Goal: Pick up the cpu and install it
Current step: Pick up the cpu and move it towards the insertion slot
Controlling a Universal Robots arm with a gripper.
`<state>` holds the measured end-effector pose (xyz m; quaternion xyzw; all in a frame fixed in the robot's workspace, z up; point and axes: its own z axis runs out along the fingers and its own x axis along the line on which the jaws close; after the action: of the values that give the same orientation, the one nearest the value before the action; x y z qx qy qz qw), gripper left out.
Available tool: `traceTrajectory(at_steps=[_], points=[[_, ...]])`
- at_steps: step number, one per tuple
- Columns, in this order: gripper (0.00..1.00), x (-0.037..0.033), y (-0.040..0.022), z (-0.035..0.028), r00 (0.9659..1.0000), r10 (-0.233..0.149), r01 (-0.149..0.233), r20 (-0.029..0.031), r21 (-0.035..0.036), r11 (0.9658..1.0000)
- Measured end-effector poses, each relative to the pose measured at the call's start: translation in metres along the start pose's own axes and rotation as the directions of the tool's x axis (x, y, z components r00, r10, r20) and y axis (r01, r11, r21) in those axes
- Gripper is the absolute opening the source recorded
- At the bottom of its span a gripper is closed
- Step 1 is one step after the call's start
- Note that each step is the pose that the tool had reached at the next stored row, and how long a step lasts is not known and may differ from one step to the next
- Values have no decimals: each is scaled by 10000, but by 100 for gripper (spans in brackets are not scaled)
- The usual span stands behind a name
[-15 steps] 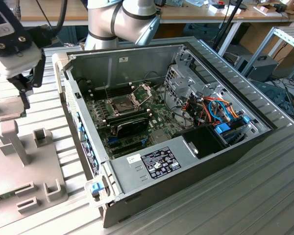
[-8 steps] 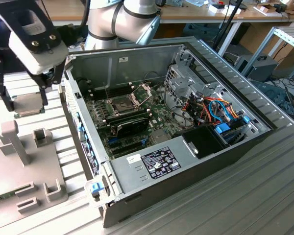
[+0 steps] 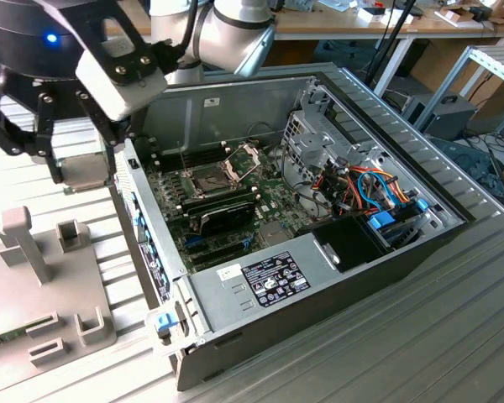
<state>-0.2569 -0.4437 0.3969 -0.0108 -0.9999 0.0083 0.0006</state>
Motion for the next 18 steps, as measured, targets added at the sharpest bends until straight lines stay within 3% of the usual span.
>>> traceTrajectory(at_steps=[3, 4, 6, 9, 17, 18], points=[[55, -133, 3, -1, 10000, -1, 1, -1, 0, 10000], [55, -220, 4, 0, 10000, 0, 0, 0, 0, 10000], [55, -299, 6, 0, 10000, 0, 0, 0, 0, 10000], [55, -507, 11, -1, 10000, -1, 1, -1, 1, 10000], [55, -819, 17, -1, 10000, 0, 0, 0, 1, 10000], [55, -890, 19, -1, 10000, -1, 1, 0, 0, 10000]])
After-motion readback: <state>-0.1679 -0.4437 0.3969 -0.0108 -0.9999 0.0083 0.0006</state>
